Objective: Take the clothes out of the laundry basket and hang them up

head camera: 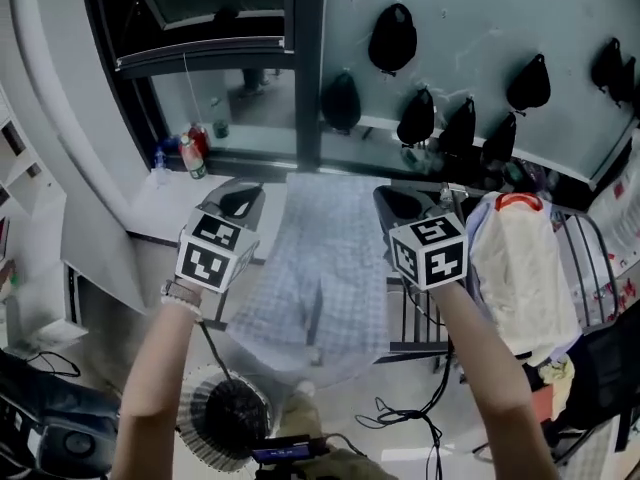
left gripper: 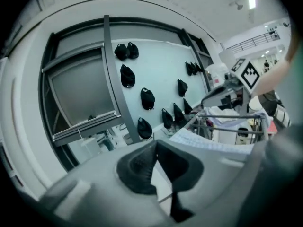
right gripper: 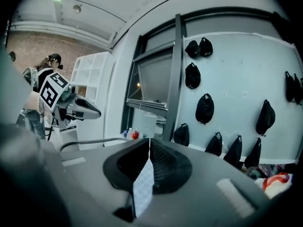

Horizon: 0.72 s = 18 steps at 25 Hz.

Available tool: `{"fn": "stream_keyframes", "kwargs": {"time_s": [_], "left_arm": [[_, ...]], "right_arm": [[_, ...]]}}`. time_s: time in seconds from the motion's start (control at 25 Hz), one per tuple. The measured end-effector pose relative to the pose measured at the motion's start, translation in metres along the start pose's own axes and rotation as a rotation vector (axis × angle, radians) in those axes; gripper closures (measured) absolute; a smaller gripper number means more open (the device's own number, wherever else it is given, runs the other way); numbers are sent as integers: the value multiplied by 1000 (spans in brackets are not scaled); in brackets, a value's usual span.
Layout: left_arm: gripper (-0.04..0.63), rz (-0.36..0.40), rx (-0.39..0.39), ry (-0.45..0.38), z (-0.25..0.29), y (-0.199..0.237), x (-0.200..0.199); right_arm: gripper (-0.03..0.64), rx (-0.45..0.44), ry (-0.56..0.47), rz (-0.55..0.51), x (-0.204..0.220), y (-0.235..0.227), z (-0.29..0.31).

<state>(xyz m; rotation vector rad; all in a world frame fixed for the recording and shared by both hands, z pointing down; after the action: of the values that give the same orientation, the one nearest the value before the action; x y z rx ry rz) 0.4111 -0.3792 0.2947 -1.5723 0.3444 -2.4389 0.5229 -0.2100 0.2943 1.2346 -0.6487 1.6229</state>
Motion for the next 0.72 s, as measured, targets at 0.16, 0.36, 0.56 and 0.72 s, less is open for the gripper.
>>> {"fn": "stream_keyframes", "kwargs": {"time_s": [0.16,0.36,0.56,0.72], "left_arm": [[601,-27,-44,-23,-64,-22,0],[601,-5,-111,-36,-134,-59,8],[601,15,-191,-50,-211,-81,13],[601,10,-245,-74,-258,-85,14]], "right_arm": [[607,-44,-42,-35,-6,43,-48],[607,-91,-80,-83,0,85,-103],[607,-160,-125,-115,1,132,-144],[607,-199,-151,-152,0,167,-166]]}}
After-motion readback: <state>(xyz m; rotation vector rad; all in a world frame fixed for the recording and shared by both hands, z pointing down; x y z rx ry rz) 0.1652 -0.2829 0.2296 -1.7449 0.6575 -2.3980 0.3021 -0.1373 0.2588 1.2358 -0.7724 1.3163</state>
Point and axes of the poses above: the fingertips, and each gripper's own axes: z forward along the fingers, y to its left, x out of its underside, the point moved 2 cm from there along -z, backward along the fingers, and after that the axes turned 5 degrees about y, right-handed, at the moved point
